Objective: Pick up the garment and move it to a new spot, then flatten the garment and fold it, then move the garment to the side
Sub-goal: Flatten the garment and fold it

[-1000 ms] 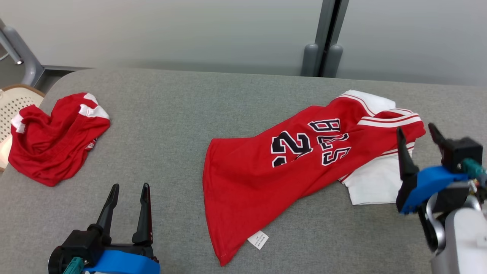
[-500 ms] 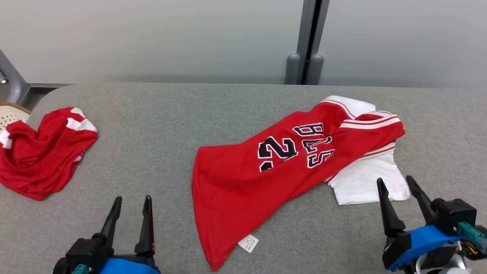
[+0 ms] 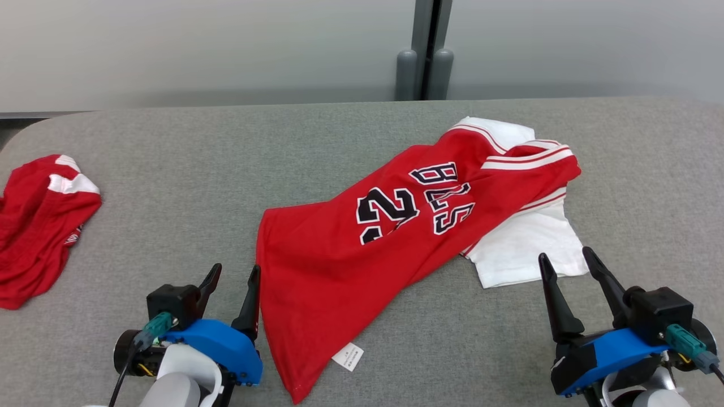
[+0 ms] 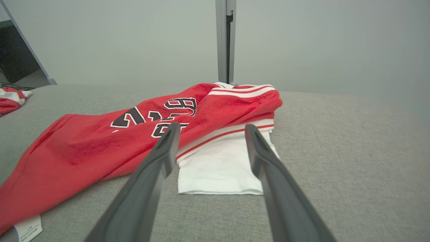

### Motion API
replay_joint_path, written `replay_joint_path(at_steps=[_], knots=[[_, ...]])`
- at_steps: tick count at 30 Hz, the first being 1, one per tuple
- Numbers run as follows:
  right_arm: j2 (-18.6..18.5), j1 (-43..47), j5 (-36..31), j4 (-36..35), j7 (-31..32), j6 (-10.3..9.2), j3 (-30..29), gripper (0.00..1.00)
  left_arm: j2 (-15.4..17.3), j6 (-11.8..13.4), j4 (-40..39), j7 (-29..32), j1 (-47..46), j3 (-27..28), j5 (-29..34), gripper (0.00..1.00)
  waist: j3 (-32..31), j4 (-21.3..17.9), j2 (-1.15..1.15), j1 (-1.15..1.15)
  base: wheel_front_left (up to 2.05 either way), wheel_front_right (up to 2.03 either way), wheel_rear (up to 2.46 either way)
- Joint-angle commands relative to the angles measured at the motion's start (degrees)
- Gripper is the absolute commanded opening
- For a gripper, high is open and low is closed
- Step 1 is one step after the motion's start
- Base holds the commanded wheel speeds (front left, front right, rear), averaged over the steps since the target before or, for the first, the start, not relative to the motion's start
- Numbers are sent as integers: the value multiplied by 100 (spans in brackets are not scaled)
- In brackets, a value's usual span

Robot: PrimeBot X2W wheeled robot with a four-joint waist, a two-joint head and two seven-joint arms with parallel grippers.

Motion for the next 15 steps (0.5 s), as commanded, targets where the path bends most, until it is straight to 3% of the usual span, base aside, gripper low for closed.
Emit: replay_joint_path(at_steps=[1, 8, 14, 15], knots=[[0, -72, 13, 8, -34, 3, 7, 100, -18, -7, 72, 43, -122, -9, -16, 100, 96, -106, 0, 0, 0, 0, 0], [-1, -207, 99, 130, -164, 3, 248, 100, -164, 59, 1048, 506, -808, -30, -129, 100, 360, -425, 0, 0, 0, 0, 0], [0, -268, 144, 189, -244, 3, 387, 100, -197, 286, 1663, 917, -1089, 64, -260, 100, 456, -608, 0, 0, 0, 0, 0], [0, -270, 148, 192, -257, 3, 404, 100, -189, 284, 1709, 919, -1115, 71, -263, 0, 466, -631, 0, 0, 0, 0, 0]])
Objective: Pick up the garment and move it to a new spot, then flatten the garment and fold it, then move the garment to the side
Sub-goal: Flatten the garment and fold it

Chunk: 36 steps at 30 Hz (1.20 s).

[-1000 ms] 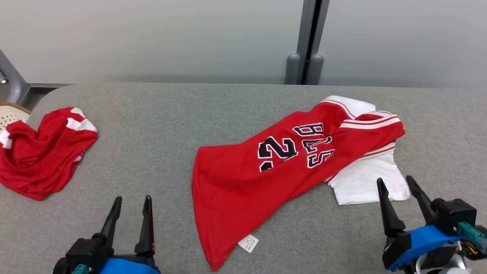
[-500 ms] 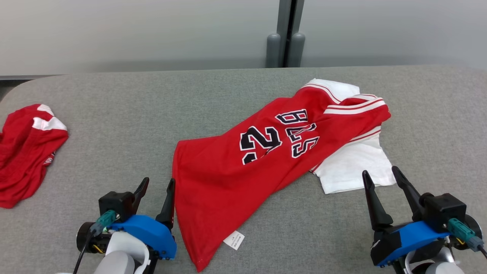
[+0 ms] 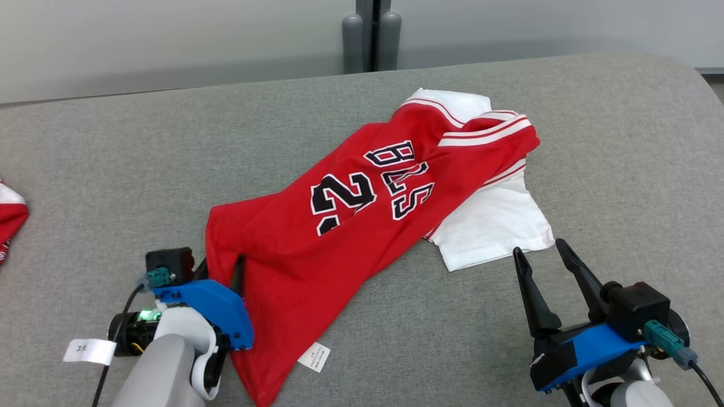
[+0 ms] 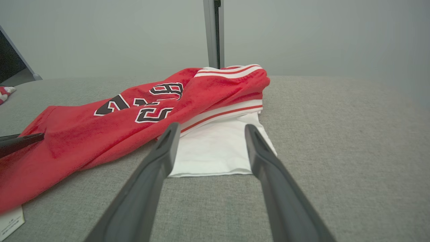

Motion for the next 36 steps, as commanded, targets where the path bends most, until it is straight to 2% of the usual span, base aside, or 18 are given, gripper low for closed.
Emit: replay_joint_path(at_steps=[1, 12, 20, 21, 22, 23, 24, 31, 36], knots=[[0, -61, 57, 7, -46, 3, 11, 100, 7, 8, 91, 11, -2, 28, -50, 0, 24, -36, 0, 0, 0, 0, 0], [1, -122, 53, -26, -65, 3, 122, 100, 525, 123, 202, -627, -747, 363, -57, 0, 146, -273, 0, 0, 0, 0, 0], [1, -146, 68, 9, -50, 3, 154, 100, 874, -21, 348, -930, -1166, 270, 118, 0, 153, -443, 0, 0, 0, 0, 0], [1, -136, 70, 11, -44, 3, 153, 100, 890, -60, 354, -989, -1191, 236, 142, 17, 146, -447, 0, 0, 0, 0, 0], [1, -127, 72, 13, -36, 3, 150, 100, 908, -107, 341, -1084, -1217, 187, 194, 42, 135, -446, 0, 0, 0, 0, 0], [1, -114, 75, 12, -32, 3, 140, 100, 921, -135, 332, -1197, -1232, 142, 235, 94, 121, -436, 0, 0, 0, 0, 0], [1, -99, 89, 9, -26, 3, 114, 100, 901, -157, 324, -1302, -1233, 107, 251, 100, 104, -414, 0, 0, 0, 0, 0], [1, -42, 126, 37, -46, 3, -21, 100, 632, -246, 355, -1699, -849, 11, 195, 100, -81, -162, 0, 0, 0, 0, 0], [1, 12, 134, 59, -44, 3, -143, 100, 457, -319, 41, -1811, -404, 109, 88, 100, -284, 41, 0, 0, 0, 0, 0]])
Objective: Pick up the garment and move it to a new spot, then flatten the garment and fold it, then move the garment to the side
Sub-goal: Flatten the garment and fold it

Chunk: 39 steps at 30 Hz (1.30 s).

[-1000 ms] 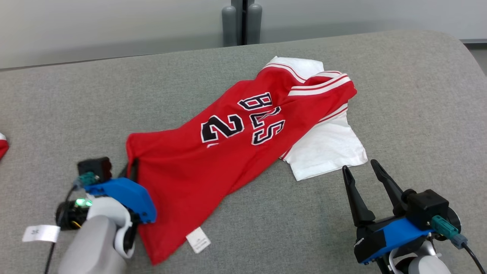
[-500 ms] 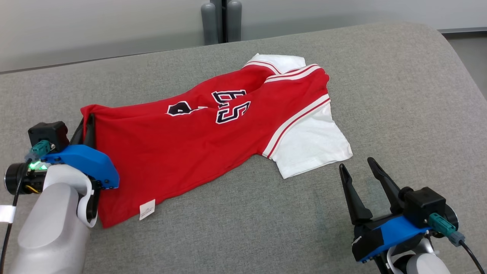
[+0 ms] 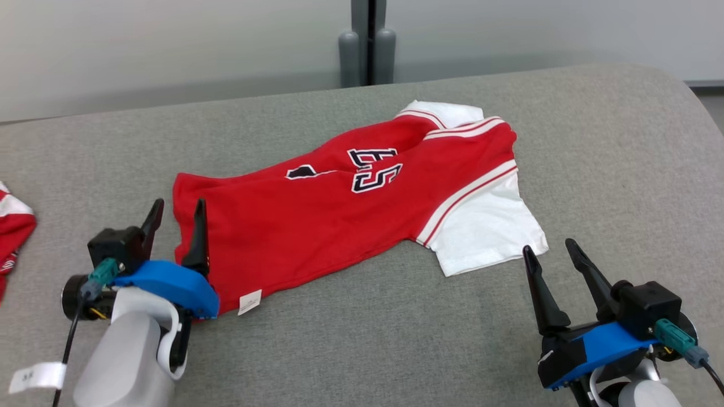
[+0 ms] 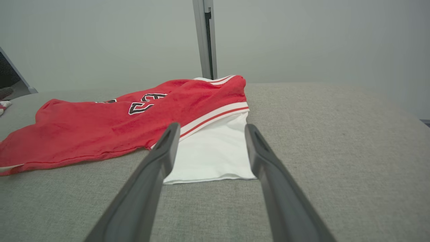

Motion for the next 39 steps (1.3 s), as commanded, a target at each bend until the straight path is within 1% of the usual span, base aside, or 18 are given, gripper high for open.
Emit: replay_joint_path(at_steps=[1, 9, 12, 14, 17, 19, 22, 29, 39], knots=[[-1, 42, -9, 2, -14, 3, -27, 100, -23, -12, -142, -36, 149, 63, -24, 100, -120, 116, 0, 0, 0, 0, 0], [-2, 191, -24, 91, -7, 3, -328, 100, -299, 112, -1586, -39, 1404, 589, 221, 100, -464, 331, 0, 0, 0, 0, 0], [-2, 250, -13, 125, -12, 3, -455, 100, -400, 196, -2067, -41, 1849, 771, 336, 100, -543, 378, 0, 0, 0, 0, 0], [-2, 280, -2, 170, -35, 3, -569, 100, -468, 195, -2325, -41, 2124, 795, 439, 100, -591, 424, 0, 0, 0, 0, 0], [0, 322, 2, 240, -62, 3, -693, 100, -465, 130, -2574, -40, 2407, 814, 557, 100, -660, 480, 0, 0, 0, 0, 0], [-2, 338, -3, 295, -83, 3, -762, 100, -466, 107, -2653, -40, 2560, 807, 620, 100, -714, 506, 0, 0, 0, 0, 0], [-1, 367, -35, 373, -92, 3, -813, 100, -429, 137, -2657, -41, 2716, 775, 703, 100, -802, 525, 0, 0, 0, 0, 0], [-1, 372, -131, 475, 27, 3, -794, 100, -336, 147, -2549, 29, 2879, 777, 671, 100, -913, 519, 0, 0, 0, 0, 0], [-2, 317, -151, 506, 108, 3, -772, 100, -269, 144, -2509, 86, 2845, 726, 613, 100, -906, 517, 0, 0, 0, 0, 0]])
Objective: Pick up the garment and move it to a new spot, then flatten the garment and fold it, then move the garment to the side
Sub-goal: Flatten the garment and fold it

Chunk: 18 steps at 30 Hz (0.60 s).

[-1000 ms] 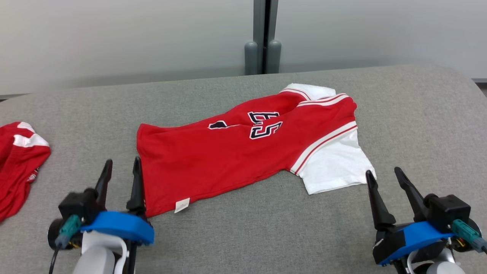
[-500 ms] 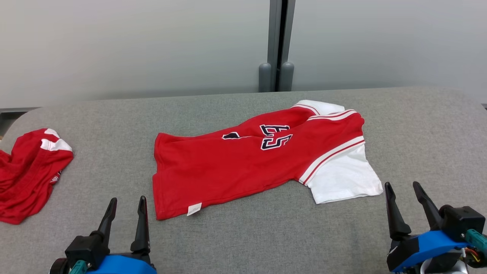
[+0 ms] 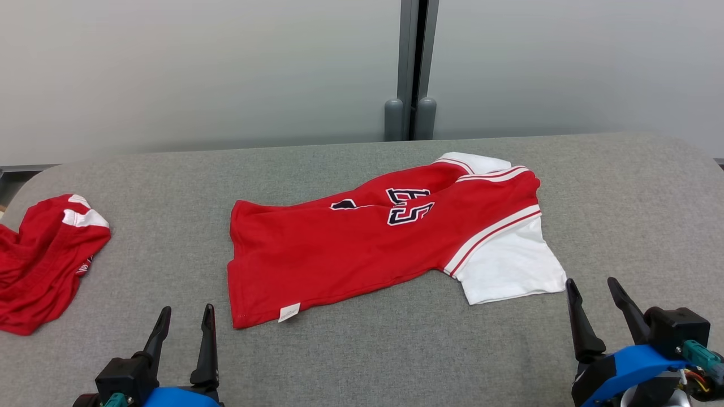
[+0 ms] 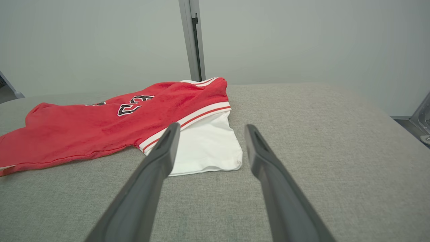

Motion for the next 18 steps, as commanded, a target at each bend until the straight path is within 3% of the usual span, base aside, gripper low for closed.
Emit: replay_joint_path(at_steps=[1, 10, 18], knots=[[-3, -18, -6, 5, 1, 3, 0, 100, 31, 12, 12, 13, -46, -6, -39, 100, 7, -1, 0, 0, 0, 0, 0], [-4, -355, -41, 41, 104, 3, 33, 100, -7, 32, 137, 158, -215, -94, -69, 100, 152, -16, 0, 0, 0, 0, 0], [-3, -1101, -453, 487, 712, 3, -179, 100, -118, -4, 819, 969, -727, -299, -202, 100, 441, 8, 0, 0, 0, 0, 0]])
